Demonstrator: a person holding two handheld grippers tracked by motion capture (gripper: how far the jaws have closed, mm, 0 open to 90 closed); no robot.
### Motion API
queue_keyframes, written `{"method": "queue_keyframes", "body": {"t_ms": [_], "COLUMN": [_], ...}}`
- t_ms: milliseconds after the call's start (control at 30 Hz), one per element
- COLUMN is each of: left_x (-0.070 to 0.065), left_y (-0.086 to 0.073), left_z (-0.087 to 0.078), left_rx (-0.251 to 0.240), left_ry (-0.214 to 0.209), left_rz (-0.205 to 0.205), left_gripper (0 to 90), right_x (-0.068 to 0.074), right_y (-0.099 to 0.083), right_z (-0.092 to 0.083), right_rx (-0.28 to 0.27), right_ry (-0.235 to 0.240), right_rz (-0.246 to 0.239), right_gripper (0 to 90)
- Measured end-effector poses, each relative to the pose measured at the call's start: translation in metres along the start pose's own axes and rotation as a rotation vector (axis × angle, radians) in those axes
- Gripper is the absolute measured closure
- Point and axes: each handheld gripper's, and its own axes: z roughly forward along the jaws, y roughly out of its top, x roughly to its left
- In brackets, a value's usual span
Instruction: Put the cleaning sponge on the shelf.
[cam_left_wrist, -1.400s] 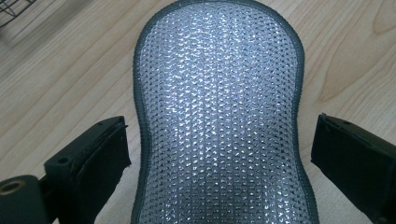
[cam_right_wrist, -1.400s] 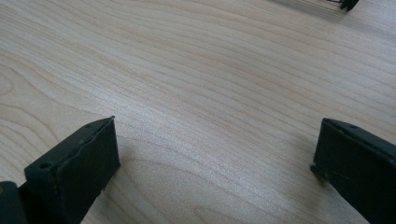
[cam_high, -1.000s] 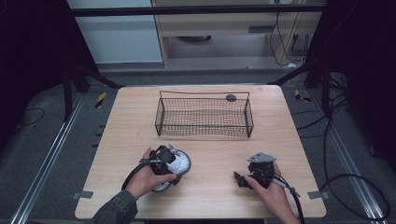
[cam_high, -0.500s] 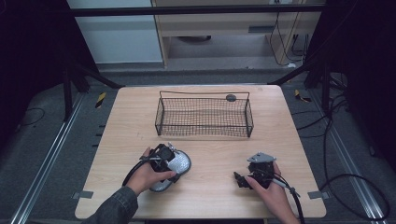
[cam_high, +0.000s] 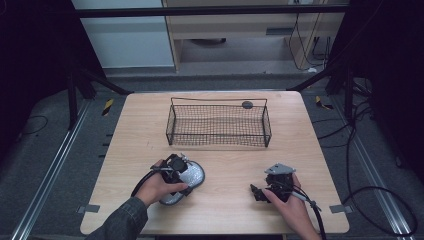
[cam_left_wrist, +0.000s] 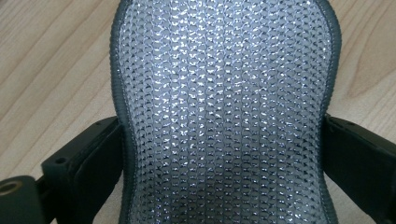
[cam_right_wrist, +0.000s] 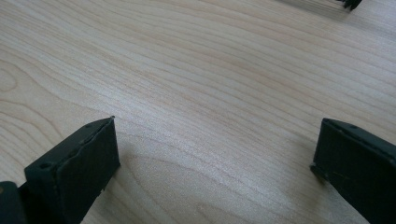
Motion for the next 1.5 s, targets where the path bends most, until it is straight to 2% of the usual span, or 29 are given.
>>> {"method": "queue_keyframes", "body": {"t_ms": [133, 267, 300, 333, 467, 667, 733, 800, 867, 967, 1033, 1100, 1133, 1233, 1300, 1333, 1433, 1467, 1500], "left_x": [-0.001, -0.002, -0.003, -0.003, -0.007, -0.012, -0.013, -0.013, -0.013, -0.014, -0.014, -0.013, -0.012, -0.012, -0.011, -0.010, -0.010, -0.009, -0.009], "left_y": [-0.001, -0.005, -0.006, -0.006, -0.005, 0.001, 0.002, 0.006, 0.007, 0.013, 0.015, 0.020, 0.021, 0.024, 0.027, 0.029, 0.031, 0.033, 0.033], "left_z": [-0.001, -0.002, -0.004, -0.004, -0.007, -0.015, -0.017, -0.020, -0.021, -0.027, -0.029, -0.034, -0.036, -0.039, -0.041, -0.043, -0.044, -0.045, -0.045], "left_rx": [-0.021, -0.055, -0.054, -0.054, -0.047, -0.031, -0.028, -0.024, -0.019, -0.026, -0.026, -0.034, -0.041, -0.053, -0.053, -0.060, -0.061, -0.062, -0.062], "left_ry": [-0.001, -0.004, 0.000, 0.000, 0.017, 0.064, 0.073, 0.103, 0.114, 0.164, 0.175, 0.216, 0.225, 0.245, 0.256, 0.263, 0.265, 0.270, 0.270], "left_rz": [0.002, 0.022, 0.042, 0.042, 0.085, 0.182, 0.196, 0.229, 0.241, 0.285, 0.293, 0.319, 0.324, 0.341, 0.353, 0.361, 0.365, 0.368, 0.368], "left_gripper": [7.5, 9.6, 10.3, 10.7, 11.4, 11.9, 11.9, 12.0, 12.0, 12.0, 12.0, 12.0, 12.1, 12.1, 12.1, 12.1, 12.1, 12.1, 12.1], "right_x": [0.000, 0.000, 0.000, 0.000, 0.000, 0.000, 0.000, 0.000, 0.000, 0.000, 0.000, 0.000, 0.001, 0.001, 0.001, 0.000, -0.001, 0.001, 0.001], "right_y": [0.000, 0.000, 0.000, 0.000, 0.000, 0.000, 0.000, 0.000, 0.000, 0.000, 0.000, 0.000, 0.000, 0.000, 0.000, 0.000, 0.000, 0.000, 0.000], "right_z": [0.000, 0.000, 0.000, 0.000, 0.000, 0.000, 0.000, 0.000, 0.000, 0.000, 0.000, 0.000, -0.001, -0.001, -0.001, 0.000, 0.000, -0.001, -0.001], "right_rx": [-0.001, 0.000, -0.002, -0.002, -0.001, -0.001, -0.001, -0.001, -0.002, -0.003, -0.002, -0.003, 0.003, 0.003, 0.002, -0.003, -0.004, 0.004, 0.003], "right_ry": [0.001, 0.001, 0.001, 0.001, 0.001, 0.001, 0.001, 0.001, 0.001, 0.001, 0.001, 0.001, 0.009, 0.010, 0.011, 0.002, -0.003, 0.011, 0.012], "right_rz": [0.001, 0.002, 0.001, 0.001, 0.002, 0.002, 0.002, 0.002, 0.002, 0.001, 0.002, 0.001, 0.016, 0.016, 0.015, -0.001, -0.008, 0.022, 0.022], "right_gripper": [0.4, 0.4, 0.4, 0.4, 0.4, 0.4, 0.4, 0.4, 0.4, 0.4, 0.4, 0.4, 0.4, 0.4, 0.4, 0.4, 0.4, 0.4, 0.4]}}
